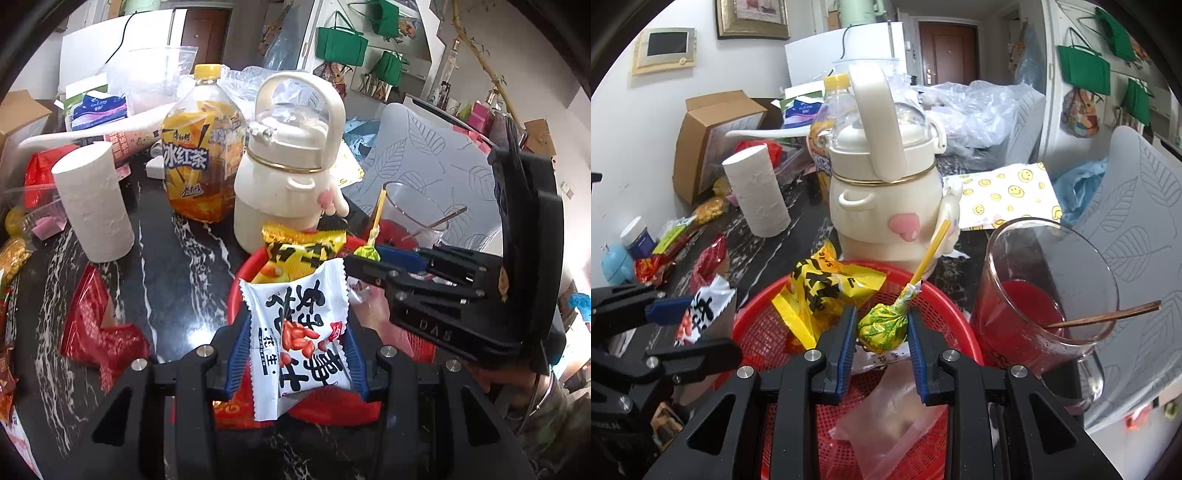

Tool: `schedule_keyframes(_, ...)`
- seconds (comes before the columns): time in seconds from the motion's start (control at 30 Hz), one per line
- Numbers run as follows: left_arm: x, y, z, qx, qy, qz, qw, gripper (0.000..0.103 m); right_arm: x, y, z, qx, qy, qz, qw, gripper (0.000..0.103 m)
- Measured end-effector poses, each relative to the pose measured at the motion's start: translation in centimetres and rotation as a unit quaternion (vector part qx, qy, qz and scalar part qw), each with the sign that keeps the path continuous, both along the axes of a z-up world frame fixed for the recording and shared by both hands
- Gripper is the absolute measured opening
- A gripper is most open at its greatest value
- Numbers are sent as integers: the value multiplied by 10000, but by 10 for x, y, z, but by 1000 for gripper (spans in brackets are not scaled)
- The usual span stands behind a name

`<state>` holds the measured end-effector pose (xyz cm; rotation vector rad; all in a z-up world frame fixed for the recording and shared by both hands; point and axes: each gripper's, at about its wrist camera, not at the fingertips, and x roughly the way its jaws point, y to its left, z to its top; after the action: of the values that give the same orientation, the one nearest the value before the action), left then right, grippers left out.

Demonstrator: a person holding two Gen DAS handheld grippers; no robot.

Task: Organize snacks
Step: 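Open the right gripper to drop the lollipop into the colander, then open the left gripper to drop the peanut packet into the colander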

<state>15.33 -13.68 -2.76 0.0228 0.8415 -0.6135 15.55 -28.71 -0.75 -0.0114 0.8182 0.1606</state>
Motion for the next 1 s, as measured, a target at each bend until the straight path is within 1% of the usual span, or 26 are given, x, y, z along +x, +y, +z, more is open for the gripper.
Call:
schedule_keyframes(0.1,1,-3,0,-26,-17,-26,10000,44,-1,-3,0,-100,-15,-69,9999,29)
schedule_keyframes(0.17,1,-5,-1,-18,-10,-32,10000,44,0,-6,2,-97,1,-112,9999,44)
schedule_keyframes(0.2,1,-5,-1,-12,-6,-33,10000,44,-2,-8,3,-57,-26,-111,9999,55)
schedule_keyframes(0.23,0,-5,-2,0,-12,-31,10000,44,-2,-8,4,-36,-44,-106,9999,57)
schedule_keyframes(0.4,-5,-8,-3,82,-52,-72,9999,44,-11,-11,10,51,-103,-145,9998,57)
schedule_keyframes(0.57,-12,-14,-5,3,-27,-149,9999,44,-25,-14,13,135,-132,-220,9996,57)
schedule_keyframes(0.7,-19,-23,-9,40,-65,-219,9997,44,-37,-19,13,231,-74,-306,9992,57)
schedule_keyframes(0.83,-26,-34,-17,77,127,-418,9990,45,-51,-26,11,113,-16,-382,9992,57)
schedule_keyframes(0.9,-29,-39,-19,192,214,-477,9985,46,-55,-30,12,97,-9,-444,9990,57)
schedule_keyframes(1.0,-30,-45,-17,415,235,-462,9978,48,-61,-36,13,113,-16,-544,9985,57)
